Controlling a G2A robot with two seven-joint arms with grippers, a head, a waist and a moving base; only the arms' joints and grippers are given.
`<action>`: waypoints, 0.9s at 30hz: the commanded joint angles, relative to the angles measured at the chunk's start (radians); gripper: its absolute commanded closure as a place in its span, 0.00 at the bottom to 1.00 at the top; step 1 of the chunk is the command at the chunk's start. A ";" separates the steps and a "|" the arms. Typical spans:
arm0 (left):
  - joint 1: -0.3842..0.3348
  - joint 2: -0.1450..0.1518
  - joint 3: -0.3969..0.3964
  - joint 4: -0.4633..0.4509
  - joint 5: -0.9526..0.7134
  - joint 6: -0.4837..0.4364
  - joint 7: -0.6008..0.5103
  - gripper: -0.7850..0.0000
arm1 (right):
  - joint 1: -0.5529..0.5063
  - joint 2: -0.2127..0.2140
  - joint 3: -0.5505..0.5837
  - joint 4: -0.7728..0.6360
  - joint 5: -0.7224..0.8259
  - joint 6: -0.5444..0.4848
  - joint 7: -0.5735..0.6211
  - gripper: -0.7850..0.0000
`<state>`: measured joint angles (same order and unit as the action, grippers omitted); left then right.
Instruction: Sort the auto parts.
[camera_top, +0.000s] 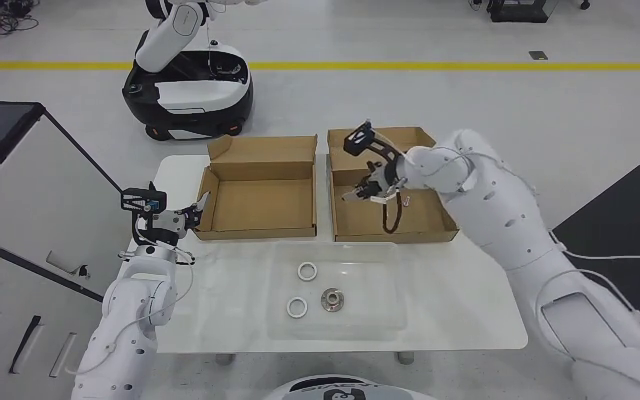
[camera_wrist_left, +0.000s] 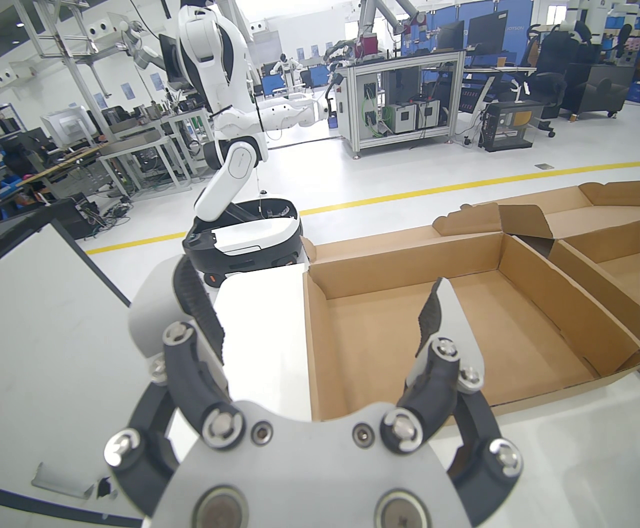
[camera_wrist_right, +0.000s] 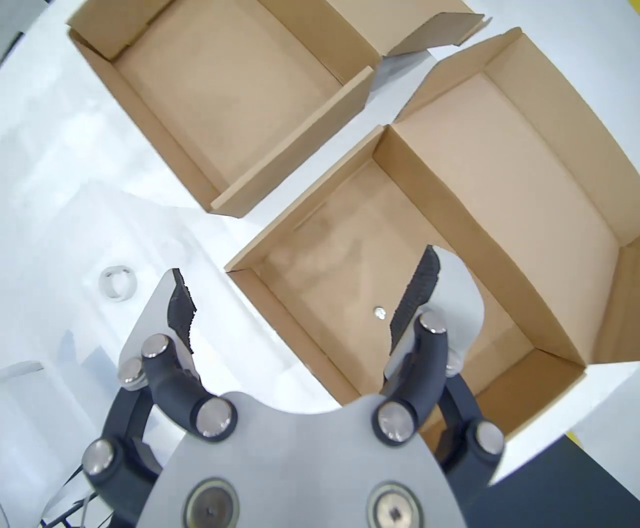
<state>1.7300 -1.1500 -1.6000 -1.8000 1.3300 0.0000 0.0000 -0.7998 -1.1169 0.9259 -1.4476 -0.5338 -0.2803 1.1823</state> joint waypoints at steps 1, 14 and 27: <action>0.000 0.000 0.000 0.000 0.000 0.000 0.000 0.00 | -0.050 0.016 0.060 -0.050 0.031 0.001 0.007 0.00; 0.000 0.000 0.000 0.000 0.000 0.000 0.000 0.00 | -0.334 0.091 0.429 -0.171 0.555 -0.144 0.039 0.00; 0.000 0.000 0.000 0.000 0.000 0.000 0.000 0.00 | -0.566 0.132 0.695 -0.172 1.014 -0.234 0.123 0.00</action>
<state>1.7300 -1.1500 -1.6000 -1.8000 1.3300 0.0000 0.0000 -1.3560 -0.9862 1.6080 -1.6207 0.4492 -0.5153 1.3007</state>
